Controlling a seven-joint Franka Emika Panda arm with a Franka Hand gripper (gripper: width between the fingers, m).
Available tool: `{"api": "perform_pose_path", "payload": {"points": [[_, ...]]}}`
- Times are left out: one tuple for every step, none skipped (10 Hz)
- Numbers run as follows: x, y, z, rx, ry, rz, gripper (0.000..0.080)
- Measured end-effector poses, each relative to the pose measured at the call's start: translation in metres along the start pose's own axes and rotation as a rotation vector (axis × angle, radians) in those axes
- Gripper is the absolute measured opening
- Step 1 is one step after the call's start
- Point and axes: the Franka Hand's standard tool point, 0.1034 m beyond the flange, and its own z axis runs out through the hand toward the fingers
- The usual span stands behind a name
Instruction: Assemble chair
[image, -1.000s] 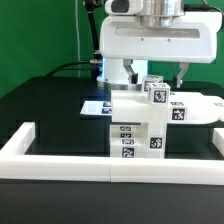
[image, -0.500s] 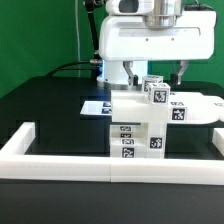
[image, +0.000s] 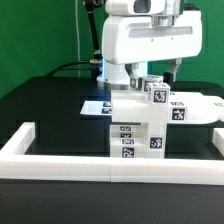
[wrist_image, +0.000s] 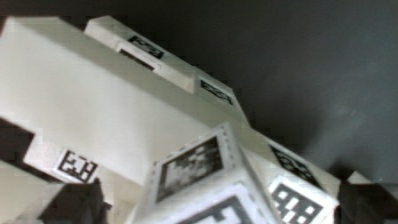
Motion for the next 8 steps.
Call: {"api": "perform_pose_path", "payload": {"points": [[-0.0005,0.0006,0.0,-0.004,-0.004,-0.065,0.0649],[-0.001,0.0013,0.0,-0.006,-0.006,-0.138,0.0649],[-0.0021,0.0028,0.0001,-0.008,-0.009,-0.181,0.0649],[-0.0028,0.0036,0.0002,-0.008,-0.009,-0.178,0.0649],[-0.0028,0.0036,0.0002,-0.008,-0.009,-0.175,0.0649],[-0.0029,0.0037,0.0002,-0.008,-0.01,-0.174,0.0521],[-0.003,0.0038,0.0002,-0.008,-0.01,-0.173,0.0383],[-0.0031,0.0038,0.0003,-0.009,-0.01,-0.139,0.0285]]}}
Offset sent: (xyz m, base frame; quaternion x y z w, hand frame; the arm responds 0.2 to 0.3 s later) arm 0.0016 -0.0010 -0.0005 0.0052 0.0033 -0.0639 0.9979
